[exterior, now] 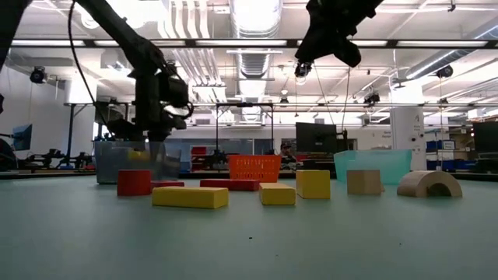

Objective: Sort & place blocks by color
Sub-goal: Put the yellow block into the black bin

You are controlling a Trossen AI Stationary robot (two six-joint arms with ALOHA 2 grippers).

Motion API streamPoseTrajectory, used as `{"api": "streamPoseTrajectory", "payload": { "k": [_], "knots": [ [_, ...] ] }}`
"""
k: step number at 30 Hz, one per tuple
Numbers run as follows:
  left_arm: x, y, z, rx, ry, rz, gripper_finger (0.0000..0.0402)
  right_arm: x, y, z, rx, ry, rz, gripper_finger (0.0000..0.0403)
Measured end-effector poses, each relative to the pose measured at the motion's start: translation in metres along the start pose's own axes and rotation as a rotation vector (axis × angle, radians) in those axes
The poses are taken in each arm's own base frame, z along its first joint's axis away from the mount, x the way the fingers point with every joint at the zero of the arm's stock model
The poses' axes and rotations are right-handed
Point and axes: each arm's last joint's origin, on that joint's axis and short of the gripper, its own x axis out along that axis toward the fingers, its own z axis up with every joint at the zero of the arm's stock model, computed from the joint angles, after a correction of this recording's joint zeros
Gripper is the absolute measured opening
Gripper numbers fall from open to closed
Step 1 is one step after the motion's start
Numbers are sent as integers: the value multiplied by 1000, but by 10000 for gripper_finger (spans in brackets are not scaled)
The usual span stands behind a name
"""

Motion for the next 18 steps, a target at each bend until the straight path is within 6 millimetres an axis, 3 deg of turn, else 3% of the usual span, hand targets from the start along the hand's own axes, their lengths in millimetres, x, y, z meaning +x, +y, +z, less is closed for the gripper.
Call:
{"api": "streamPoseTrajectory", "payload": {
  "k": [8,18],
  "knots": [
    [17,-2,6,-2,8,25,129,2,-2,-4,25,21,-13,52],
    [16,-2,8,-3,-18,53,132,2,-2,-4,25,20,-13,52]
  ]
}}
